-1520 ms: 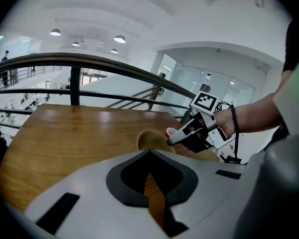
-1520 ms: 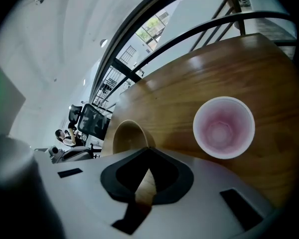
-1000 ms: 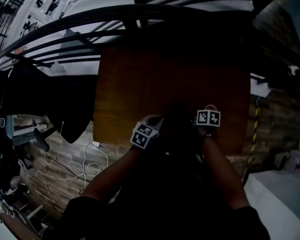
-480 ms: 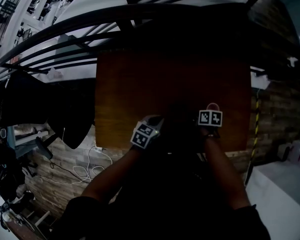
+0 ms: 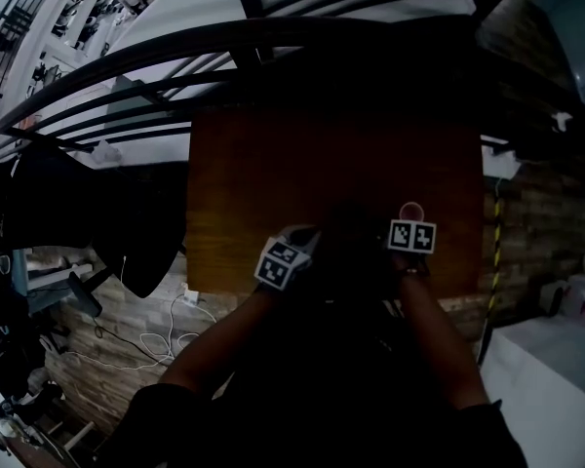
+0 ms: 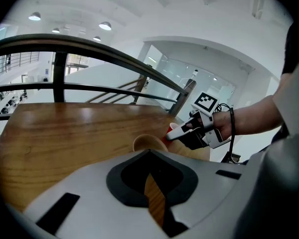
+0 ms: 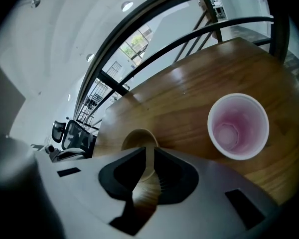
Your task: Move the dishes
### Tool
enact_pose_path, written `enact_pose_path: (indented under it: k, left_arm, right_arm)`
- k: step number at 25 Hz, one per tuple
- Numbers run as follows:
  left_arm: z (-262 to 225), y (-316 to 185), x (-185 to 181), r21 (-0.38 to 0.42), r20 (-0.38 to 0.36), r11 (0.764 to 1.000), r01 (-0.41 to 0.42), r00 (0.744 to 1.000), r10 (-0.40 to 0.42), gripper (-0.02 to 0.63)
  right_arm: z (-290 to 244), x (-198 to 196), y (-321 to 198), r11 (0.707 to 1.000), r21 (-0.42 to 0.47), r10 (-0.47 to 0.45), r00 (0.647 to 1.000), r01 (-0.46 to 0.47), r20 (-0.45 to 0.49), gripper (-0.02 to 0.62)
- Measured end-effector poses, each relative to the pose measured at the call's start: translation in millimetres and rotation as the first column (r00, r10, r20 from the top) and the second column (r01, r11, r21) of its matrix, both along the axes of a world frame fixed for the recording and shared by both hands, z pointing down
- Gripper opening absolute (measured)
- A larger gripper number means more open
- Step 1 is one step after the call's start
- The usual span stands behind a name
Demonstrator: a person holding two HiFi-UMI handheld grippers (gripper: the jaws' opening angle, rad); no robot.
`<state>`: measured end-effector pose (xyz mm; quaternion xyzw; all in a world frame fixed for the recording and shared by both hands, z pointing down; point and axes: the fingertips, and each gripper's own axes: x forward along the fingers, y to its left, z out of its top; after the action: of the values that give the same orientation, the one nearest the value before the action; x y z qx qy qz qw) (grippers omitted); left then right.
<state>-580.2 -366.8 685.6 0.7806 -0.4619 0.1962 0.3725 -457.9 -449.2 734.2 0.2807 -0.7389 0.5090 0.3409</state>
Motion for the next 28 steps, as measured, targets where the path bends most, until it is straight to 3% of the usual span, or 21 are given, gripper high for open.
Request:
enact_pose_path:
  k: [8,14,22,28]
  left_arm:
    - [-10.1,0.1,6.5,0.023,-0.038,0.999,-0.029,0.999,0.030,-0.009]
    - [-11.4,-0.2,31.3,0.030,-0.028,0.994,-0.108,0.994,0.108,-0.009]
    - [-37.3,2.1,135.1,0.063,0.004,0.951,-0.303,0.953,0.303,-0.009]
    - [-51.5,24.5,242.0,0.080,0.018,0.880,-0.469,0.883,0.469,-0.009]
  right_arm:
    - [-19.4,10.4,9.7,0.997,0.055,0.050,0.999,-0.050,0.008,0.049]
    - [-29.7,38.0,27.3,0.990,0.106,0.094,0.996,-0.094,0.005,0.049]
    - [-57.4,123.4,66.5,0.958,0.223,0.185,0.983,-0.179,-0.005,0.027]
    - [-78.6,207.0,114.6,0.910,0.302,0.292,0.956,-0.284,0.020,0.011]
